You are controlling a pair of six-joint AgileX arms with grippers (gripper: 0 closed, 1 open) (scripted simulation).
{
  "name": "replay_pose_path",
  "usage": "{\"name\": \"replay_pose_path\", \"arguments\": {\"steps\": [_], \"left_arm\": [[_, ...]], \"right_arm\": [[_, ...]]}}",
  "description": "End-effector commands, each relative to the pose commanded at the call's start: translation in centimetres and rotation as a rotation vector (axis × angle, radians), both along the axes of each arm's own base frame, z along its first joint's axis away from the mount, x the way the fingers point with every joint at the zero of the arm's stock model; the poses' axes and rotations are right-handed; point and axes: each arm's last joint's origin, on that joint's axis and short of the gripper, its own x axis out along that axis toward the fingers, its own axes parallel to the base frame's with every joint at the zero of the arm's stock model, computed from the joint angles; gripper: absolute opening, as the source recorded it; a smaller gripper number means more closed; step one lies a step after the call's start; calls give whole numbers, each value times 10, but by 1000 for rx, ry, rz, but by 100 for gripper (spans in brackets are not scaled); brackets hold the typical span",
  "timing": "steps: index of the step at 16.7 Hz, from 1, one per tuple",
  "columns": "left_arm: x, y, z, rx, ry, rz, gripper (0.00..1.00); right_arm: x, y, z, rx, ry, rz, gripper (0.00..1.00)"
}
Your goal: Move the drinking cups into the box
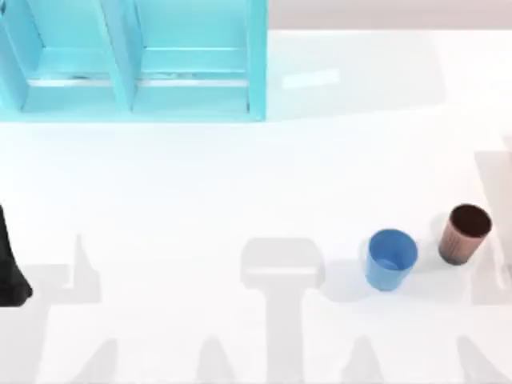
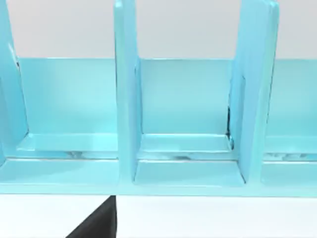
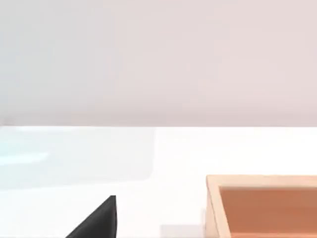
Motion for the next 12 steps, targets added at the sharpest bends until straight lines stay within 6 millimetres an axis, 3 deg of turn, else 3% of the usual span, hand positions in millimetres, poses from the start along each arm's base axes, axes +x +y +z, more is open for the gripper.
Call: {"name": "replay_pose_path", "arguments": {"steps": [5, 9, 12], "left_arm": [[0, 0, 0, 0, 0, 0, 100], [0, 0, 0, 0, 0, 0, 100], [0, 0, 0, 0, 0, 0, 100]], "right_arm": [[0, 1, 11, 8, 60, 11, 100], [9, 5, 47, 30, 264, 34, 100], [31, 10, 80, 46, 492, 49, 100]]}}
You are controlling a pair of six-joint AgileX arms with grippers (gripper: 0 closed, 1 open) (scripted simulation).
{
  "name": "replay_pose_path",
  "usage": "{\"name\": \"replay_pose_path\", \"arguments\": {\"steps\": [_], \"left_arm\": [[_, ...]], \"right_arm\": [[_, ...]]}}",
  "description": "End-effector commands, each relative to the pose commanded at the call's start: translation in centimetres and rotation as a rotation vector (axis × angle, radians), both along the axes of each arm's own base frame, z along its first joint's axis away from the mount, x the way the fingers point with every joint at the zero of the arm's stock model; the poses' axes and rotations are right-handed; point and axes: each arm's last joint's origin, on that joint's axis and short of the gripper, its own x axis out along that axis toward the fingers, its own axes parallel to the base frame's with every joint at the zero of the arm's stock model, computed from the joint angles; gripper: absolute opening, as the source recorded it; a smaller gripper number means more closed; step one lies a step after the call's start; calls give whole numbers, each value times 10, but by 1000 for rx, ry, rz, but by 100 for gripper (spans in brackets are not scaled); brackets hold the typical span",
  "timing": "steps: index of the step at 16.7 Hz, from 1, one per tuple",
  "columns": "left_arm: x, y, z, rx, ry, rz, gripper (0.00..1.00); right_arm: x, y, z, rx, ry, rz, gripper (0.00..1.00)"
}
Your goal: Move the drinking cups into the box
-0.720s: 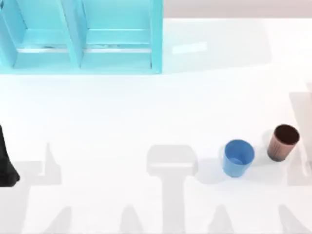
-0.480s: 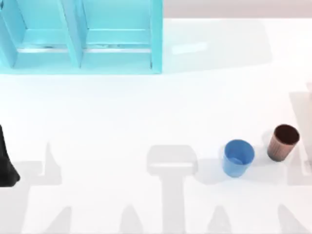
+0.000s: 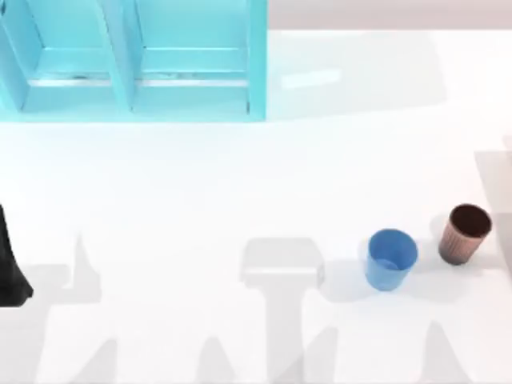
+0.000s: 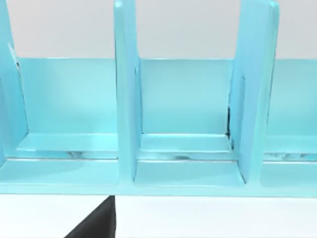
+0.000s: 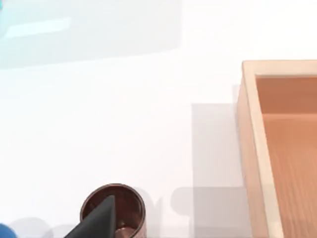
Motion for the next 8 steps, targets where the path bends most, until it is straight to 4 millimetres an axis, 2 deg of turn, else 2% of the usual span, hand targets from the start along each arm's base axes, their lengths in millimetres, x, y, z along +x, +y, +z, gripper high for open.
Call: {"name": "replay_pose_path", "arguments": {"steps": [4, 8], "left_arm": [[0, 0, 0, 0, 0, 0, 100], [0, 0, 0, 0, 0, 0, 100]], "right_arm": [[55, 12, 32, 3, 353, 13, 100], [121, 31, 38, -15, 689, 11, 100]]}}
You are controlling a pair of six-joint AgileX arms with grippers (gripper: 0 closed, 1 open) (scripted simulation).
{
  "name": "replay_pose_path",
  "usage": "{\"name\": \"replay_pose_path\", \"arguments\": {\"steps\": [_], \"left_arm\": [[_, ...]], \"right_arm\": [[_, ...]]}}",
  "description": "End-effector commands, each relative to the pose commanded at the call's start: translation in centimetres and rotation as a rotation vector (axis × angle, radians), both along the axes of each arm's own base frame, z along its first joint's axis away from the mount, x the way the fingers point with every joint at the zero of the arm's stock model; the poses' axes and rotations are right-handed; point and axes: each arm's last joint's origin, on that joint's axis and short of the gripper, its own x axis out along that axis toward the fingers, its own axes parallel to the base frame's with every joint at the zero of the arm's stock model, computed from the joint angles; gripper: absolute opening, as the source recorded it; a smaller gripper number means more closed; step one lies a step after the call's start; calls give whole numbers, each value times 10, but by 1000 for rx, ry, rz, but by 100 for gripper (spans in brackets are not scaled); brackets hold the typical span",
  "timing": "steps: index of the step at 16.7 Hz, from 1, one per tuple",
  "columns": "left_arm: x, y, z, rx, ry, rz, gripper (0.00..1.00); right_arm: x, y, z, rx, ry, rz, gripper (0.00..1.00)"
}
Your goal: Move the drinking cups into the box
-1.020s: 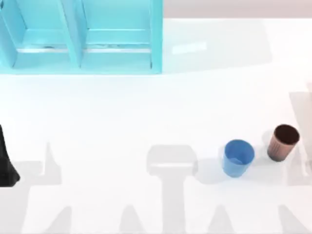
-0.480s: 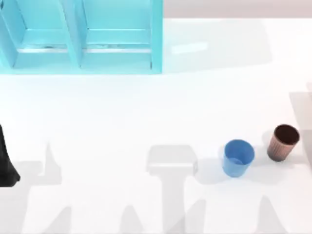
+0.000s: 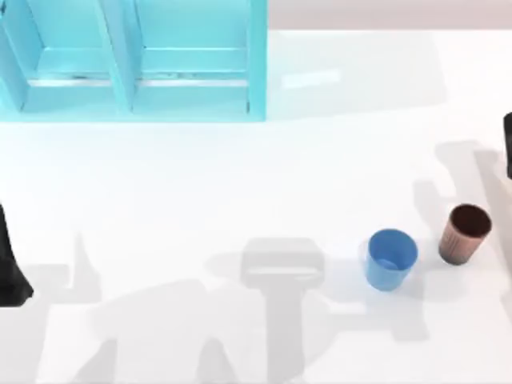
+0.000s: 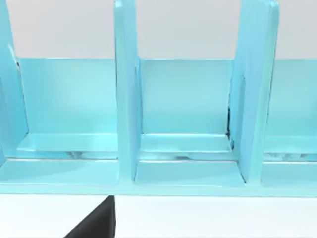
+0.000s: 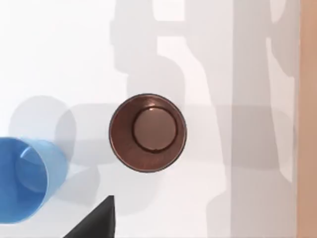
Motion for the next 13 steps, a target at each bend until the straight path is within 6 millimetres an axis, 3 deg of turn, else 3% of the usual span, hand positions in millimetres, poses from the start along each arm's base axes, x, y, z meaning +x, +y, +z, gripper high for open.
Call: {"name": "replay_pose_path", "arguments": {"steps": [3, 6, 13], "left_arm": [[0, 0, 0, 0, 0, 0, 100], [0, 0, 0, 0, 0, 0, 100], [0, 0, 0, 0, 0, 0, 100]], "right_arm": [[41, 14, -10, -23, 198, -2, 100], [67, 24, -22, -44, 334, -5, 100], [76, 26, -29, -53, 389, -11, 100]]}}
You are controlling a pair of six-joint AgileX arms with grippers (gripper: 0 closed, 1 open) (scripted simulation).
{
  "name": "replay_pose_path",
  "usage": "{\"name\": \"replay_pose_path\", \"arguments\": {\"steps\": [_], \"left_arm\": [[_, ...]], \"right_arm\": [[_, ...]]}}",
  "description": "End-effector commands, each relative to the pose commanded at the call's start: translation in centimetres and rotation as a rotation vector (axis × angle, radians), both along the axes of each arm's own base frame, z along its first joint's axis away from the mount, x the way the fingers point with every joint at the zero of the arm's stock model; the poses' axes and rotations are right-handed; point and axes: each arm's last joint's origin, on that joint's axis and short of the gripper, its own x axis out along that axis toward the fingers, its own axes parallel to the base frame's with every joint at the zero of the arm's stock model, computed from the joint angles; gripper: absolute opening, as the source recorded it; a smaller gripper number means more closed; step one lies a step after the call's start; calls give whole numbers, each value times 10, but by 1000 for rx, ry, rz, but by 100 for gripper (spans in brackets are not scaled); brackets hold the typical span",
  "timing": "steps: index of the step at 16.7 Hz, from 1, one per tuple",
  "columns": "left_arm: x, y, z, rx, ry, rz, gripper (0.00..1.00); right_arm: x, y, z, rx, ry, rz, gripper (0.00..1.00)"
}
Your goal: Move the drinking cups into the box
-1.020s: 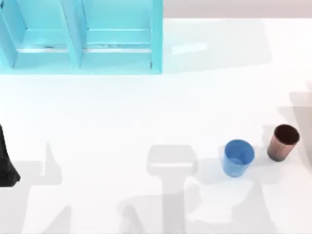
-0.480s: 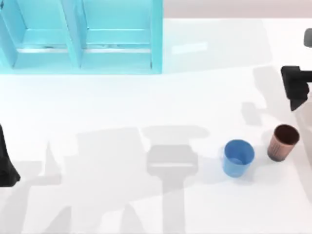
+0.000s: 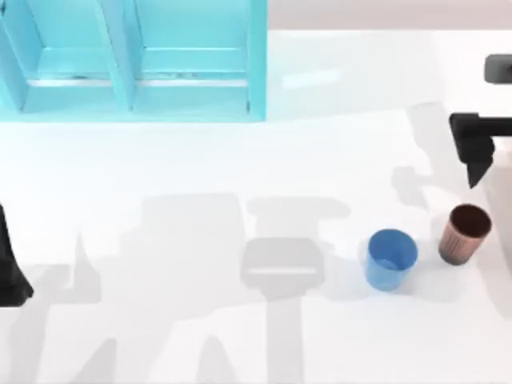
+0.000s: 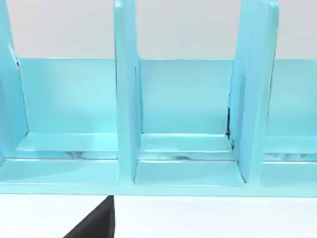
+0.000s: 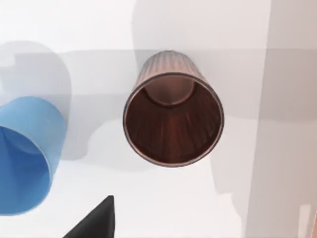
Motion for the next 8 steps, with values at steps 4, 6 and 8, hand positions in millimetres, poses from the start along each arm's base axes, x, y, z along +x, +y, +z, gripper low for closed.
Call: {"name": "replay_pose_path", "arguments": {"steps": [4, 6, 8], "left_arm": [[0, 0, 0, 0, 0, 0, 100], [0, 0, 0, 0, 0, 0, 100], [0, 0, 0, 0, 0, 0, 100]], "right_arm": [[-1, 3, -14, -1, 2, 4, 100], [-1, 5, -32, 0, 2, 4, 100], [-1, 7, -54, 1, 3, 7, 100]]}}
